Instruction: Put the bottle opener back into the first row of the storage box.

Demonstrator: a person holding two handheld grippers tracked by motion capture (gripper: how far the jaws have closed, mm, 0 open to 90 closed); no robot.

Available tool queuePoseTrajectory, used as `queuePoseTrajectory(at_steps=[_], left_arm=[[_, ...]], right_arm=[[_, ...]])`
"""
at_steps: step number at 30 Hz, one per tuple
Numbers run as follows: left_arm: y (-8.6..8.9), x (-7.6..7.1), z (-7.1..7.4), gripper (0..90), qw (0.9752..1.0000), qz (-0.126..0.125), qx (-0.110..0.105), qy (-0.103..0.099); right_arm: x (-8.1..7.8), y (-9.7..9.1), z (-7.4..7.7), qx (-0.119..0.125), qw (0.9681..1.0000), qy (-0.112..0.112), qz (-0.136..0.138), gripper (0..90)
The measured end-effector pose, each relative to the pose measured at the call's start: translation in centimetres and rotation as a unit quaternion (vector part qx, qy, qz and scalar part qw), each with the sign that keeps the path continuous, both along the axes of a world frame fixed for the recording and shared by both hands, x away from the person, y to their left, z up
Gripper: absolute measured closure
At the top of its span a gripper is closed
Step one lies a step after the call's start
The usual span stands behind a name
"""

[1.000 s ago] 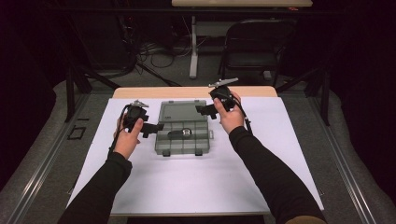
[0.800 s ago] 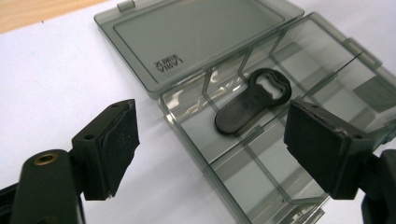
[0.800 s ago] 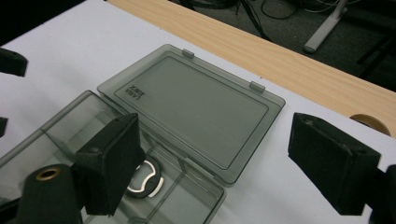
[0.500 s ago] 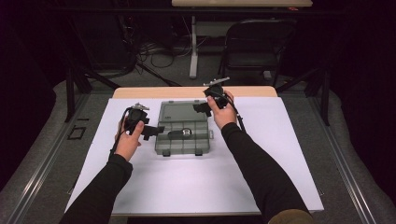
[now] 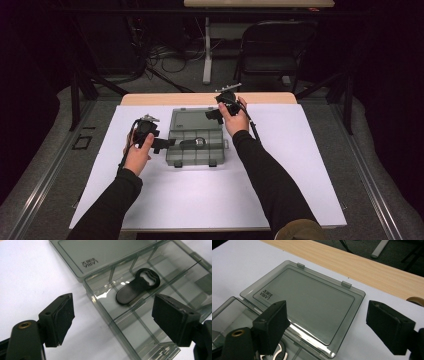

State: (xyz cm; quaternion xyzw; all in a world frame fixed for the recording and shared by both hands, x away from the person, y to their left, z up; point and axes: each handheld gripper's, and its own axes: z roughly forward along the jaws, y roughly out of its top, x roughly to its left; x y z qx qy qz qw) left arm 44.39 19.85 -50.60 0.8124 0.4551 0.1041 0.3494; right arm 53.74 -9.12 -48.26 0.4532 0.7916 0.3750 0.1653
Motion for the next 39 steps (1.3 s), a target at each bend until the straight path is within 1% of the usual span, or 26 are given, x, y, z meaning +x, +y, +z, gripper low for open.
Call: queuePoseTrajectory(at_steps=[3, 4, 5, 8, 9, 13, 15, 17, 19, 22, 24, 26, 27, 29, 31, 33, 34, 36, 39], left_arm=[[-0.1, -0.1, -0.4, 18.4, 1.0000, 0.000, 0.004, 0.001], [-0.2, -0.1, -0.5, 18.4, 1.0000, -0.001, 0.005, 0.004], [-0.3, -0.2, -0.6, 18.4, 1.0000, 0.000, 0.005, 0.004], [-0.6, -0.4, -1.0, 18.4, 0.9999, -0.005, 0.011, 0.005], [-0.7, -0.5, -1.2, 18.4, 0.9999, -0.007, 0.014, 0.006], [-1.1, -0.6, -2.0, 18.4, 0.9996, -0.013, 0.020, 0.015], [-1.3, -0.6, -2.4, 18.4, 0.9994, -0.011, 0.025, 0.019], [-1.4, -0.6, -2.7, 18.4, 0.9994, -0.010, 0.023, 0.024], [-1.6, -0.7, -3.0, 18.4, 0.9991, -0.013, 0.032, 0.026], [-1.9, -0.7, -3.4, 18.4, 0.9987, -0.012, 0.042, 0.028], [-2.0, -0.8, -3.6, 18.5, 0.9984, -0.012, 0.045, 0.032], [-2.0, -0.8, -3.8, 18.4, 0.9984, -0.009, 0.045, 0.032], [-2.0, -0.8, -3.9, 18.4, 0.9984, -0.008, 0.044, 0.036], [-2.1, -0.9, -4.1, 18.4, 0.9982, -0.007, 0.048, 0.036], [-2.1, -0.9, -4.4, 18.4, 0.9981, -0.007, 0.048, 0.037], [-2.1, -0.9, -4.5, 17.4, 0.9984, -0.003, 0.041, 0.038], [-2.1, -0.9, -4.5, 17.5, 0.9985, -0.002, 0.040, 0.038], [-2.1, -0.9, -4.6, 17.5, 0.9985, -0.002, 0.040, 0.036], [-2.0, -0.9, -4.6, 17.1, 0.9987, -0.003, 0.039, 0.034]], right_arm=[[0.1, 0.1, -0.4, -0.006, 0.9999, 0.008, -0.002, 16.8], [0.2, 0.1, -0.6, -0.005, 1.0000, 0.003, -0.002, 16.8], [0.2, 0.0, -0.6, -0.006, 0.9999, 0.009, -0.003, 16.8], [0.3, -0.1, -1.1, -0.005, 0.9999, 0.011, -0.010, 16.8], [0.4, -0.1, -1.3, -0.004, 0.9998, 0.015, -0.013, 16.9], [0.5, -0.4, -2.2, -0.008, 0.9996, 0.022, -0.018, 16.9], [0.7, -0.5, -2.5, -0.009, 0.9993, 0.028, -0.024, 16.9], [0.8, -0.7, -2.8, -0.002, 0.9991, 0.032, -0.028, 16.9], [0.9, -0.8, -3.1, -0.010, 0.9989, 0.034, -0.031, 17.2], [0.9, -0.9, -3.3, -0.007, 0.9987, 0.036, -0.035, 17.8], [0.9, -0.8, -3.5, -0.012, 0.9987, 0.038, -0.033, 17.8], [0.9, -0.8, -3.9, -0.011, 0.9987, 0.038, -0.032, 17.5], [0.9, -0.8, -4.0, -0.014, 0.9985, 0.042, -0.032, 17.2], [0.9, -0.9, -4.4, -0.011, 0.9982, 0.045, -0.037, 15.7], [0.9, -1.0, -4.8, -0.011, 0.9980, 0.047, -0.041, 15.3], [0.9, -1.2, -5.0, -0.005, 0.9977, 0.054, -0.039, 14.8], [0.9, -1.3, -5.1, 0.002, 0.9978, 0.054, -0.039, 14.5], [1.0, -1.4, -5.1, 0.007, 0.9974, 0.058, -0.043, 14.5], [1.0, -1.3, -5.2, 0.004, 0.9978, 0.053, -0.039, 14.5]])
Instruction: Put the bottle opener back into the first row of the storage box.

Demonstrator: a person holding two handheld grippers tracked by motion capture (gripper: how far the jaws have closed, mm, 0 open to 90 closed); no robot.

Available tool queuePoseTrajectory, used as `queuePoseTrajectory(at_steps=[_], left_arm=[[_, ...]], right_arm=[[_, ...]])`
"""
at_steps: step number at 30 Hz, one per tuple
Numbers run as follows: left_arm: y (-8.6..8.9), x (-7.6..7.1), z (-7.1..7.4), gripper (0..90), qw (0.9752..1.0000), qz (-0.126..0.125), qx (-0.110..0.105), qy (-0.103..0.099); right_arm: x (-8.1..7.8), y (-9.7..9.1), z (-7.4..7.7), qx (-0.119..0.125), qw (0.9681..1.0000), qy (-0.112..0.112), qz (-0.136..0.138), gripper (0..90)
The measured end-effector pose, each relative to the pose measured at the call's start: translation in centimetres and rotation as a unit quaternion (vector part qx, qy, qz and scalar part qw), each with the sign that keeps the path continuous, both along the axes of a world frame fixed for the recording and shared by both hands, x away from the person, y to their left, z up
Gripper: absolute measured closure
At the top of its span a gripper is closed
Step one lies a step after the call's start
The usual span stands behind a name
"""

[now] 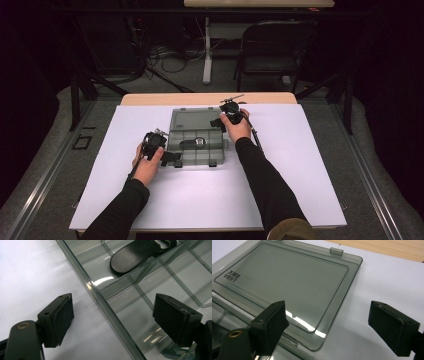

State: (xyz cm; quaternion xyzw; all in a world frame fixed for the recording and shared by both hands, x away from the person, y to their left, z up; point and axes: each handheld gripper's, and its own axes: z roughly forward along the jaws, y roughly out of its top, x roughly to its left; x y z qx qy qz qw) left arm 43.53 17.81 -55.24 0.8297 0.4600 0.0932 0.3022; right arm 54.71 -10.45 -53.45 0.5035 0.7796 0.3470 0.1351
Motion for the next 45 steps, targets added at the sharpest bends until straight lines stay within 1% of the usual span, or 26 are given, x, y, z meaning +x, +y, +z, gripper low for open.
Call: queuePoseTrajectory(at_steps=[2, 3, 4, 6, 7, 8, 13, 15, 17, 20, 21, 22, 25, 32, 35, 39, 40, 42, 45], left_arm=[[0.0, 0.0, -0.1, 16.5, 1.0000, 0.002, -0.006, 0.001], [0.0, 0.0, -0.1, 16.3, 1.0000, -0.001, -0.002, 0.000], [0.0, 0.0, -0.1, 16.2, 1.0000, 0.002, -0.005, 0.000], [0.0, 0.0, -0.2, 16.0, 1.0000, 0.004, -0.008, -0.003], [0.0, 0.0, -0.2, 16.0, 0.9999, 0.003, -0.010, -0.004], [-0.1, 0.0, -0.2, 15.9, 0.9999, 0.002, -0.010, -0.004], [-0.1, 0.0, -0.2, 15.7, 0.9999, -0.001, -0.014, -0.004], [0.0, -0.1, -0.2, 15.8, 0.9999, -0.001, -0.016, -0.002], [-0.1, -0.1, -0.2, 16.3, 0.9999, 0.004, -0.011, -0.006], [-0.2, -0.2, -0.2, 18.7, 0.9999, 0.007, -0.004, -0.011], [-0.2, -0.2, -0.2, 19.4, 0.9999, 0.009, -0.001, -0.012], [-0.3, -0.2, -0.2, 20.7, 0.9999, 0.010, 0.003, -0.014], [-0.5, -0.3, -0.2, 24.8, 0.9995, 0.011, 0.018, -0.024], [-0.5, -0.5, -0.3, 26.1, 0.9993, 0.015, 0.020, -0.028], [-0.5, -0.5, -0.3, 26.4, 0.9993, 0.015, 0.019, -0.030], [-0.5, -0.6, -0.3, 27.2, 0.9993, 0.014, 0.020, -0.029], [-0.5, -0.6, -0.3, 27.9, 0.9993, 0.013, 0.019, -0.030], [-0.5, -0.6, -0.3, 30.0, 0.9993, 0.010, 0.017, -0.031], [-0.6, -0.7, -0.2, 33.7, 0.9993, 0.005, 0.017, -0.033]], right_arm=[[-0.1, 0.1, 0.0, -0.004, 1.0000, 0.000, 0.003, 14.5], [-0.1, 0.2, -0.1, -0.006, 1.0000, -0.001, 0.004, 14.5], [-0.1, 0.3, -0.1, -0.007, 1.0000, 0.001, 0.003, 14.5], [-0.1, 0.4, -0.3, -0.005, 1.0000, -0.001, 0.002, 14.5], [-0.1, 0.5, -0.3, -0.009, 1.0000, 0.002, 0.003, 14.5], [-0.1, 0.6, -0.4, -0.013, 0.9999, 0.000, 0.004, 14.6], [-0.2, 0.8, -0.3, -0.009, 0.9999, -0.003, 0.008, 14.6], [-0.2, 0.7, -0.4, -0.004, 1.0000, 0.001, 0.007, 14.6], [-0.2, 0.7, -0.5, -0.005, 1.0000, 0.001, 0.005, 14.8], [-0.2, 0.6, -0.6, -0.001, 1.0000, 0.005, 0.003, 15.1], [-0.2, 0.6, -0.7, 0.003, 1.0000, 0.001, 0.001, 15.3], [-0.2, 0.6, -0.6, 0.000, 1.0000, 0.004, 0.000, 15.3], [-0.1, 0.5, -0.7, 0.005, 1.0000, 0.008, -0.001, 15.4], [0.0, 0.5, -1.2, 0.017, 0.9997, 0.013, -0.010, 18.3], [0.1, 0.7, -1.3, 0.027, 0.9994, 0.016, -0.011, 19.8], [0.1, 0.9, -1.4, 0.035, 0.9992, 0.020, -0.009, 21.9], [0.1, 0.9, -1.5, 0.036, 0.9992, 0.017, -0.006, 22.7], [0.0, 1.1, -1.5, 0.041, 0.9989, 0.020, -0.007, 23.4], [0.0, 1.2, -1.5, 0.036, 0.9991, 0.019, -0.008, 23.4]])
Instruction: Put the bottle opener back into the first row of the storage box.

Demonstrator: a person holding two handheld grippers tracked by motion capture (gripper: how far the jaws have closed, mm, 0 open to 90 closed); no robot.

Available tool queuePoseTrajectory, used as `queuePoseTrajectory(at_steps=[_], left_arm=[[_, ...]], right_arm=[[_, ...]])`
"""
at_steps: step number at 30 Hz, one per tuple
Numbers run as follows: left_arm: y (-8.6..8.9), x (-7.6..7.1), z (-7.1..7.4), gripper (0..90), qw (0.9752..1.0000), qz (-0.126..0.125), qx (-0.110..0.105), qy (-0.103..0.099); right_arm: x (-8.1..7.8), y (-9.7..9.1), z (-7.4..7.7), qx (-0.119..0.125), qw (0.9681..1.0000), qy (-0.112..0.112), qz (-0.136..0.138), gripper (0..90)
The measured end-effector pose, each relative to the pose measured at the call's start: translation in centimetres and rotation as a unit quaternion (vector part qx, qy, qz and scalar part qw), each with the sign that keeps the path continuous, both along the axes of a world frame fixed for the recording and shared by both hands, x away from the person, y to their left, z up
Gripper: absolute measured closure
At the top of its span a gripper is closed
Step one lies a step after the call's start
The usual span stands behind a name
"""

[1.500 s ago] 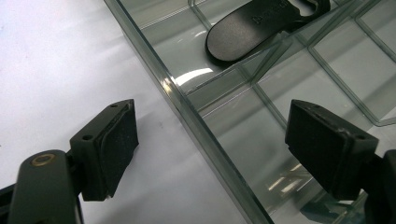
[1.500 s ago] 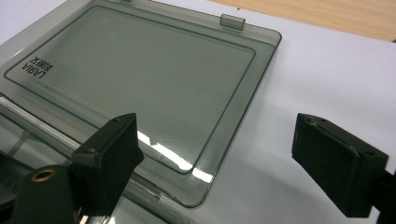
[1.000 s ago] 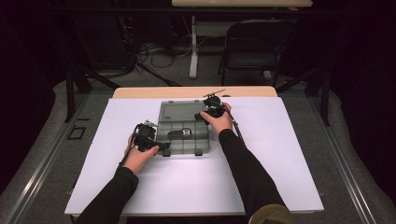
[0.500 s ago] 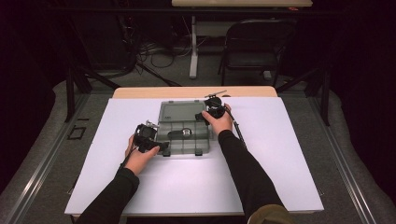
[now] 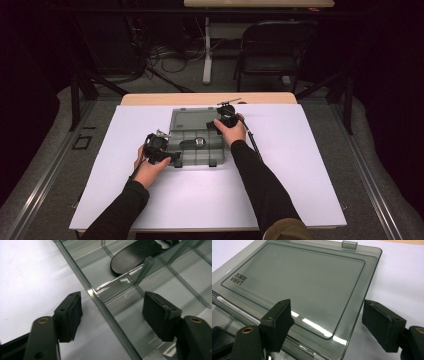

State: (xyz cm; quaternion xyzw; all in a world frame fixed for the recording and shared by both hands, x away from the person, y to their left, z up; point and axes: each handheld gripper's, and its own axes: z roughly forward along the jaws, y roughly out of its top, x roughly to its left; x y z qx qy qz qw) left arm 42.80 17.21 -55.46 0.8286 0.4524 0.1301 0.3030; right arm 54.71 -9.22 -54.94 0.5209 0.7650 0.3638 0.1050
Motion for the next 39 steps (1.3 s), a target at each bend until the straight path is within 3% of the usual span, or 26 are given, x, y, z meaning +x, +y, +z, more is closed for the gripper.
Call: queuePoseTrajectory(at_steps=[5, 29, 39], left_arm=[[-0.09, -0.08, 0.01, 37.8, 1.0000, -0.003, -0.001, -0.003], [0.03, -0.11, -0.02, 38.7, 1.0000, -0.006, -0.003, -0.004], [0.07, -0.10, -0.02, 39.3, 1.0000, -0.004, -0.005, -0.003]], right_arm=[[-0.02, 0.05, -0.01, 0.000, 1.0000, -0.002, -0.001, 23.4], [0.19, 0.20, -0.35, 0.012, 0.9999, 0.002, -0.005, 18.9], [0.39, -0.07, -0.47, 0.028, 0.9993, 0.024, -0.010, 18.8]])
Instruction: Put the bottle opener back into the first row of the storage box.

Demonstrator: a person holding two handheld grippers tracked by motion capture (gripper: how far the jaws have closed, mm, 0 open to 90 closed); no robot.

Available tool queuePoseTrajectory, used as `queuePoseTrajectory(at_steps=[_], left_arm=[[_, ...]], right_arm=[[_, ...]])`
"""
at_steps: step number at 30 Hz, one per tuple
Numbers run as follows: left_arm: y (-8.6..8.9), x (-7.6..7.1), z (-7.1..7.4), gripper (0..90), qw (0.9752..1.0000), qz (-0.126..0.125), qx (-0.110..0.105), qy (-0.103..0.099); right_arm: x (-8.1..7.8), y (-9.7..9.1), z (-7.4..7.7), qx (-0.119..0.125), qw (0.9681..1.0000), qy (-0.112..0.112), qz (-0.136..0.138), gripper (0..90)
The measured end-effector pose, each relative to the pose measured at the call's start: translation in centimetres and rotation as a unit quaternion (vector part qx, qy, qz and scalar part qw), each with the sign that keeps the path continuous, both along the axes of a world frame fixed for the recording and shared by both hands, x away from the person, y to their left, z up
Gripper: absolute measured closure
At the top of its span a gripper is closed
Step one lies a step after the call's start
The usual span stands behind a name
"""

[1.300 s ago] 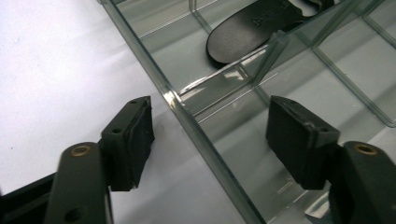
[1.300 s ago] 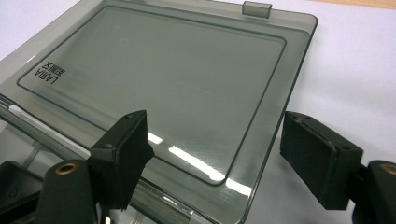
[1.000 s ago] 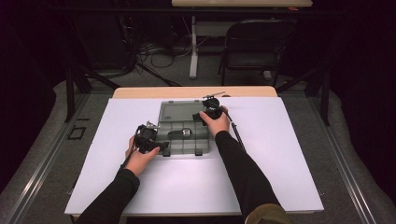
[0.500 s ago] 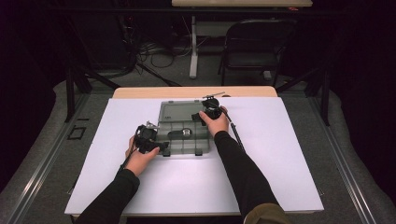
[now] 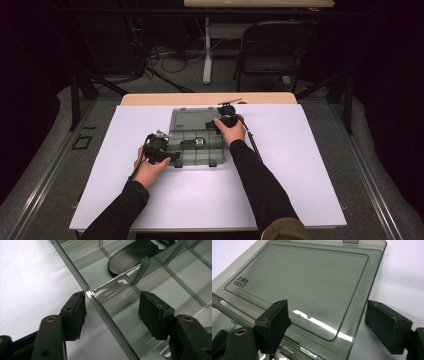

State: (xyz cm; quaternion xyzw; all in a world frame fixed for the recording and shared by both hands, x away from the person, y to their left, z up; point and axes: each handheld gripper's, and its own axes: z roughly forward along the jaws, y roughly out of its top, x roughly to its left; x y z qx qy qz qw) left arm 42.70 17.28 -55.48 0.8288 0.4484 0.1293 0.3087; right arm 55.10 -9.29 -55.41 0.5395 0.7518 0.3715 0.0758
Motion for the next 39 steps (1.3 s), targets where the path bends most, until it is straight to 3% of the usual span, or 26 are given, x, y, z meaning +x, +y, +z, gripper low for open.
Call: queuePoseTrajectory(at_steps=[18, 29, 39], left_arm=[[0.11, 0.06, 0.03, 41.4, 1.0000, 0.000, 0.000, 0.000], [0.14, 0.07, 0.01, 41.9, 1.0000, 0.000, 0.000, -0.001], [0.16, 0.07, 0.02, 42.8, 1.0000, 0.002, -0.001, -0.001]], right_arm=[[0.08, -0.21, 0.21, 0.010, 0.9999, 0.013, -0.001, 24.2], [-0.07, -0.01, 0.24, 0.002, 1.0000, 0.005, 0.001, 23.2], [-0.30, 0.28, 0.57, -0.019, 0.9997, -0.016, 0.010, 23.1]])
